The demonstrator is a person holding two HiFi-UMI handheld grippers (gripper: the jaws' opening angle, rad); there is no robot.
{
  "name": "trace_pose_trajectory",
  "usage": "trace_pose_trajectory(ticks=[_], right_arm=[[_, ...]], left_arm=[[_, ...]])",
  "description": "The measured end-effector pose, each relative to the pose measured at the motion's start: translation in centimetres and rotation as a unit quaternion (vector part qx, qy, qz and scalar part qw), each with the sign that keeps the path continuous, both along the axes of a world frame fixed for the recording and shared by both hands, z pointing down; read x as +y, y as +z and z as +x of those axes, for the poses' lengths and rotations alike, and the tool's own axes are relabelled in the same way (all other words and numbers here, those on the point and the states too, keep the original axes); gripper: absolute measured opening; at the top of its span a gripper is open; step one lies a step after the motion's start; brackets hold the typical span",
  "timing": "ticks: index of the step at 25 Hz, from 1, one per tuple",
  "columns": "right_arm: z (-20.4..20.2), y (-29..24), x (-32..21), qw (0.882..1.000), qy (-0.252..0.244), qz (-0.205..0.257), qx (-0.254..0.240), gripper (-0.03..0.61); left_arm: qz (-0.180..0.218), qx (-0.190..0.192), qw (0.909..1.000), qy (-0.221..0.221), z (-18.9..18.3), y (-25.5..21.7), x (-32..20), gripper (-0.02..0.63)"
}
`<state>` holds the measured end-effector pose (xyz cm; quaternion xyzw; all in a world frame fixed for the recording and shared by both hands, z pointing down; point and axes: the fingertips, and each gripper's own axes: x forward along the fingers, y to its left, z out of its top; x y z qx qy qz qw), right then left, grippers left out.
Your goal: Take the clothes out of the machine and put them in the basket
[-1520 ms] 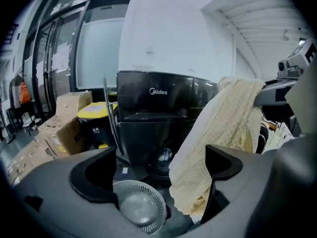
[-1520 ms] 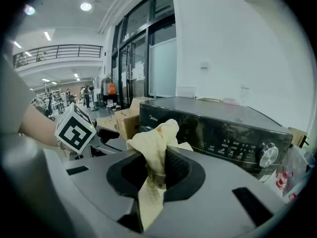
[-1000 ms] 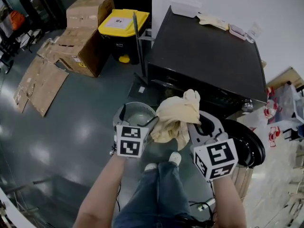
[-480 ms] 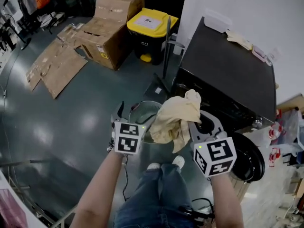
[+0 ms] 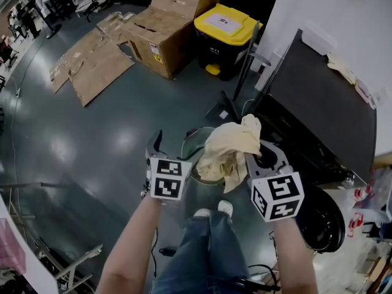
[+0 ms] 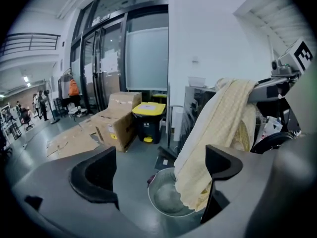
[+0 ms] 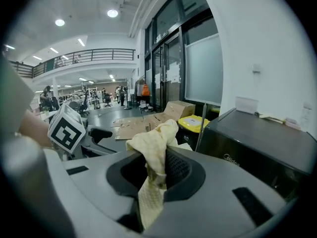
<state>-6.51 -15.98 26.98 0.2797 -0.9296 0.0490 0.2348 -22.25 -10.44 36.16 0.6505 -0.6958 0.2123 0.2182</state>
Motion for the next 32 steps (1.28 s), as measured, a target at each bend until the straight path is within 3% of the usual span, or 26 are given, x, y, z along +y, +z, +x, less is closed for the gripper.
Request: trace_pose_trajectory(ticks=[14, 24, 32], right_arm=[[-5.0, 13.6, -4.6, 0.996, -0.048, -0.062, 0.048, 0.057], [-6.2, 24.8, -6.2, 0.990, -0.080, -0.071, 0.093, 0.058], [-6.9, 35.0, -4.9, 0.979, -0.097, -0.109, 0.141, 0.058]], left_arm=[[-0.019, 0.016, 0.9987, -0.046, -3.2, 9.4, -2.8, 0.563], [-0.044, 0.021, 0.9981, -0.037, -3.2, 19.2, -4.6, 0.563], [-0.071, 0.024, 0.9967, -0.029, -3.3, 25.4, -4.2, 0.563]])
